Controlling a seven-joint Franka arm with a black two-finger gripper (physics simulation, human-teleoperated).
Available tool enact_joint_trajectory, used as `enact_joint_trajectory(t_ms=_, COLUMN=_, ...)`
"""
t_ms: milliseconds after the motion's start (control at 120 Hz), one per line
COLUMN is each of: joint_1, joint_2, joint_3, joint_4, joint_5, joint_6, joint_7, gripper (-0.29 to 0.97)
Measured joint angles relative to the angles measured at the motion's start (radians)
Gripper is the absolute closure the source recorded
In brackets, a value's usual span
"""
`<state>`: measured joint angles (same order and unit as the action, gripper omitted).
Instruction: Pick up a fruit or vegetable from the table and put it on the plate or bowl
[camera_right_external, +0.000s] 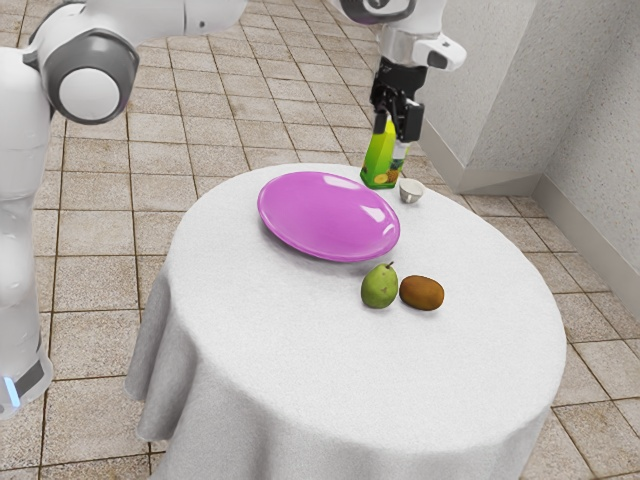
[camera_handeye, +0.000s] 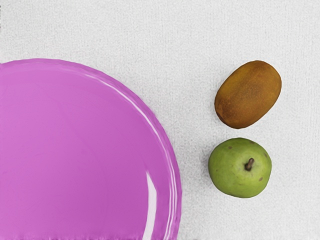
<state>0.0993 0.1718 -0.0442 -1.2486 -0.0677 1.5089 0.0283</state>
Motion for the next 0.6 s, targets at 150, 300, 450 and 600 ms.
enact_joint_trajectory(t_ms=150, joint_1=0.015, joint_2=-0.010, joint_3=0.003, joint_4=0.003, joint_5=0.002, joint_6=-0.038, joint_7=0.005, gripper=0.00)
enact_joint_trajectory(t_ms=300, joint_1=0.013, joint_2=-0.025, joint_3=-0.086, joint_4=-0.006, joint_5=0.037, joint_6=-0.083, joint_7=0.054, gripper=0.00)
enact_joint_trajectory(t_ms=450, joint_1=-0.023, joint_2=-0.061, joint_3=-0.203, joint_4=-0.141, joint_5=0.098, joint_6=-0.060, joint_7=0.130, gripper=0.00)
enact_joint_trajectory(t_ms=600, joint_1=0.003, joint_2=-0.084, joint_3=-0.221, joint_4=-0.258, joint_5=0.082, joint_6=0.009, joint_7=0.202, gripper=0.00)
